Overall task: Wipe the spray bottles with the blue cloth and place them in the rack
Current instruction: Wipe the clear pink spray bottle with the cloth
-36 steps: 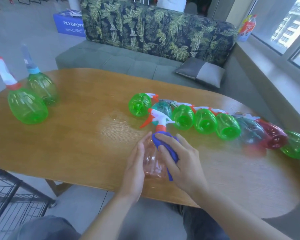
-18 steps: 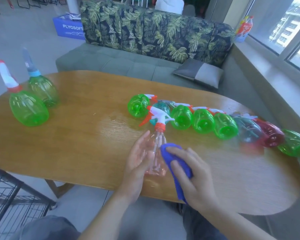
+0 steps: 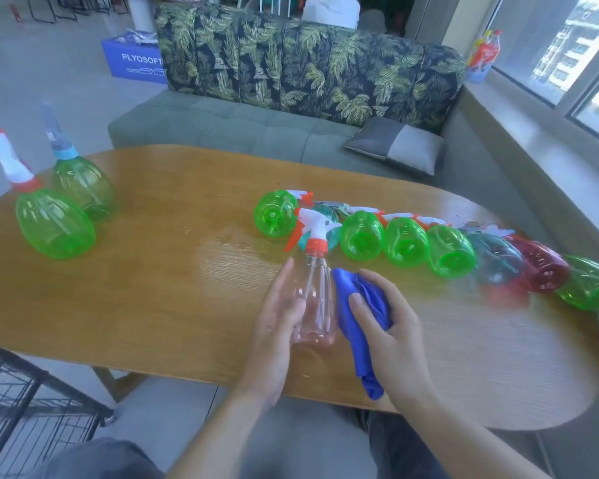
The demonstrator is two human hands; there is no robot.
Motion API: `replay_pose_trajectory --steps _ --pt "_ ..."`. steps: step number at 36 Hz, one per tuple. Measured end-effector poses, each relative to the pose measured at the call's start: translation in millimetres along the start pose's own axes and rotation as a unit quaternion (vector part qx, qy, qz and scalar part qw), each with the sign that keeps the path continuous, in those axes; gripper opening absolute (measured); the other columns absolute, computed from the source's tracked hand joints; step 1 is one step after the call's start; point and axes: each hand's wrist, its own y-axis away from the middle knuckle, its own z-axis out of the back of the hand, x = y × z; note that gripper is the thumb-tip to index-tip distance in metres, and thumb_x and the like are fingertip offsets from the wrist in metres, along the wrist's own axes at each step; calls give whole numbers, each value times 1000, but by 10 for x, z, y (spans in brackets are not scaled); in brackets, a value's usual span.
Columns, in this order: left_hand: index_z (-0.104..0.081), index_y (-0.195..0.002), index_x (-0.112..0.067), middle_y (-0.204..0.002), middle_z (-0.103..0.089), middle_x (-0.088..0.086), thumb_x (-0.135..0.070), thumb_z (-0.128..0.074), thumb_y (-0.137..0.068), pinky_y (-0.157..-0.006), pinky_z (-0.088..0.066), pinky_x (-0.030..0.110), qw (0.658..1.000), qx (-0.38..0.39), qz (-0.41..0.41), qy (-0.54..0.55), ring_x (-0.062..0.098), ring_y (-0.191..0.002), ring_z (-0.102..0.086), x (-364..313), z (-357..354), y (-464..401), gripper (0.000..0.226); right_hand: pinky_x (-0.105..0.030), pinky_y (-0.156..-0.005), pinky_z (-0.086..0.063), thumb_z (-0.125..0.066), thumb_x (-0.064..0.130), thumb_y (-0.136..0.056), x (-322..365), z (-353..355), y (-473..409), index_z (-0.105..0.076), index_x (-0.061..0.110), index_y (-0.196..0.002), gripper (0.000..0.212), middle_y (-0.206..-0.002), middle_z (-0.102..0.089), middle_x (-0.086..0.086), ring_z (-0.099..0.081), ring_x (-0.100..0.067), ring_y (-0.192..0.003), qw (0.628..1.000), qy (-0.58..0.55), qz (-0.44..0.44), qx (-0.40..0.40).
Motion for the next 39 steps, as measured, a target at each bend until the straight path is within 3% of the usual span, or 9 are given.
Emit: replay_pose_trajectory --steps 3,11,20,25,28,32,34,36,39 --pt "-56 -149 -56 -155 -62 3 -38 -59 -99 -112 -48 70 1000 -3 1 -3 33 -139 -62 10 9 -13 54 -31 -89 -56 -64 25 -102 -12 -1 14 -70 35 -125 25 -117 -74 14 -71 -12 -105 999 -1 -8 34" --pt "-61 -145 -54 -154 -63 1 -33 -51 -100 -113 -48 69 1000 6 -3 -7 32 -140 -61 10 10 22 50 -14 -95 -45 -65 20 -103 179 28 -323 -74 28 -125 25 -115 -73 18 -66 -6 -113 986 103 126 19" --pt "-62 -148 -46 -158 -59 -3 -31 -45 -105 -122 -35 71 1000 7 -10 1 27 -148 -54 8 -20 -4 48 -36 -80 -53 -41 53 -105 31 -272 -348 -62 41 -135 39 -100 -56 12 -61 -10 -87 955 235 172 56" --pt "-63 -145 -48 -155 -62 -5 -39 -48 -104 -119 -41 67 1000 -13 4 13 27 -147 -56 9 3 -8 45 -20 -76 -47 -46 44 -109 -56 -201 -194 -65 28 -136 37 -100 -51 13 -57 -4 -84 935 216 267 90" --pt "-60 -149 -43 -152 -65 -2 -40 -50 -102 -108 -51 51 999 -20 -2 31 25 -142 -61 2 3 -12 48 -27 -79 -52 -51 38 -109 -139 -98 -63 -63 25 -137 33 -105 -59 1 -62 -16 -89 895 235 351 145" --pt "-61 -148 -44 -159 -59 -2 -37 -50 -105 -121 -39 68 999 -9 -5 40 25 -148 -54 -2 5 -9 45 -28 -65 -49 -54 36 -109 -261 45 72 -58 27 -138 31 -96 -52 0 -53 -21 -79 788 327 475 216" --pt "-62 -146 -48 -157 -60 -3 -40 -49 -105 -121 -40 68 999 -2 -1 40 24 -146 -57 1 -6 -1 43 -30 -61 -50 -57 36 -108 -263 126 76 -57 27 -139 32 -99 -54 0 -53 -20 -81 766 340 497 225" --pt "-60 -147 -49 -158 -60 -1 -43 -49 -105 -121 -43 61 999 5 -2 35 24 -145 -57 -2 -20 16 44 -30 -61 -50 -54 38 -109 -207 192 36 -57 27 -137 30 -96 -53 -1 -53 -20 -80 778 329 494 206" --pt "-59 -148 -51 -155 -62 6 -46 -48 -105 -97 -59 47 1000 -2 -8 27 27 -135 -64 -1 -8 5 45 -19 -76 -49 -48 39 -110 -33 176 -84 -62 26 -134 30 -101 -55 9 -58 -5 -89 858 259 423 133"
